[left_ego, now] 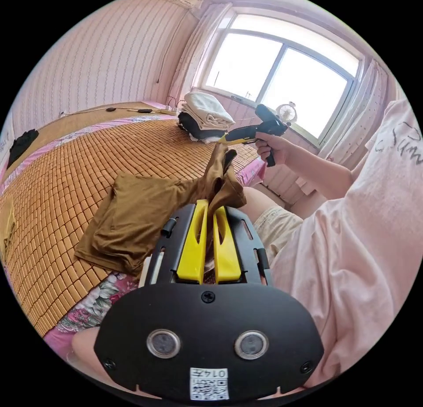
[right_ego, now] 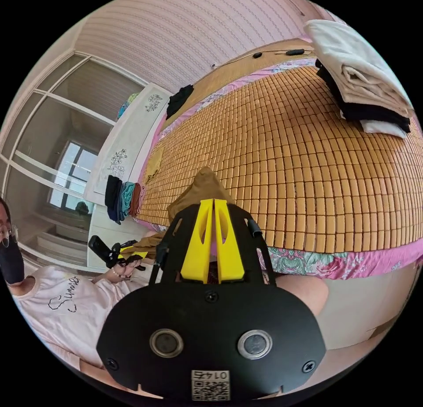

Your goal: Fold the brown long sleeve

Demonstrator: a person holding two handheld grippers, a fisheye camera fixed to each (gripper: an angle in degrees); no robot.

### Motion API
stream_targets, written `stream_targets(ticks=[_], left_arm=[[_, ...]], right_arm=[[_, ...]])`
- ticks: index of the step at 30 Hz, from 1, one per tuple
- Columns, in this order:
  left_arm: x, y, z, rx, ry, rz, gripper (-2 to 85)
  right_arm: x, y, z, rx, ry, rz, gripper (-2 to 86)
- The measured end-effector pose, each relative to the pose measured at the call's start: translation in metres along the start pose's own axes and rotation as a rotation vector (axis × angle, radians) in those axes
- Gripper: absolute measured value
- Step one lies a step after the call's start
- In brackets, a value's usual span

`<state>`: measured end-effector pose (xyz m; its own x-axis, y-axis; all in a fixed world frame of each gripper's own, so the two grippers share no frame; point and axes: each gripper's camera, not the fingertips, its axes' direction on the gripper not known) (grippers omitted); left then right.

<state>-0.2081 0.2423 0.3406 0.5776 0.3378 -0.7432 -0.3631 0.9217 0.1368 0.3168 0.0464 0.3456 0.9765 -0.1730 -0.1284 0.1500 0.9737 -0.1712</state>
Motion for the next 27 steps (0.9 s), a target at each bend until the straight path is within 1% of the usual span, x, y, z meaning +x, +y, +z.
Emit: stream_targets(ticks=[2,4,8,9,10,12,15,17,19,21,23,26,27], left_arm=[[-0.024,0.004,-0.009,0.02,-0.045,-0.092,-0.9],[-0.053,0.007,-0.019,0.033,-0.104,-0.182,-0.8],[-0.098,0.013,-0.024,0.042,-0.182,-0.308,-0.2],[-0.115,0.015,-0.023,0.029,-0.201,-0.373,0.5],[-0.133,0.018,-0.021,0.001,-0.216,-0.454,1.6],[-0.158,0.024,-0.017,-0.061,-0.237,-0.546,3.1],[-0.187,0.035,-0.017,-0.202,-0.28,-0.64,4.7],[-0.189,0.037,-0.028,-0.208,-0.335,-0.62,5.1],[-0.184,0.035,-0.044,-0.183,-0.416,-0.542,5.2],[-0.181,0.031,-0.047,-0.162,-0.43,-0.495,6.1],[-0.177,0.023,-0.042,-0.14,-0.402,-0.434,8.5],[-0.177,0.013,-0.016,-0.207,-0.385,-0.369,11.8],[-0.18,0.012,-0.005,-0.272,-0.392,-0.383,11.9]], right_arm=[[-0.023,-0.043,0.027,-0.05,0.021,-0.063,0.0],[-0.051,-0.097,0.072,-0.136,0.074,-0.126,0.1],[-0.073,-0.156,0.139,-0.218,0.121,-0.133,0.6],[-0.073,-0.168,0.16,-0.25,0.17,-0.112,0.9],[-0.069,-0.176,0.179,-0.294,0.232,-0.086,1.4],[-0.065,-0.182,0.193,-0.334,0.282,-0.073,2.6],[-0.068,-0.181,0.187,-0.306,0.275,-0.133,9.3],[-0.071,-0.177,0.183,-0.309,0.281,-0.203,11.4],[-0.074,-0.171,0.187,-0.332,0.348,-0.301,13.1],[-0.077,-0.164,0.199,-0.385,0.38,-0.366,13.7],[-0.082,-0.156,0.212,-0.437,0.373,-0.42,13.5],[-0.091,-0.137,0.222,-0.418,0.433,-0.496,11.3],[-0.092,-0.131,0.221,-0.4,0.446,-0.505,10.7]])
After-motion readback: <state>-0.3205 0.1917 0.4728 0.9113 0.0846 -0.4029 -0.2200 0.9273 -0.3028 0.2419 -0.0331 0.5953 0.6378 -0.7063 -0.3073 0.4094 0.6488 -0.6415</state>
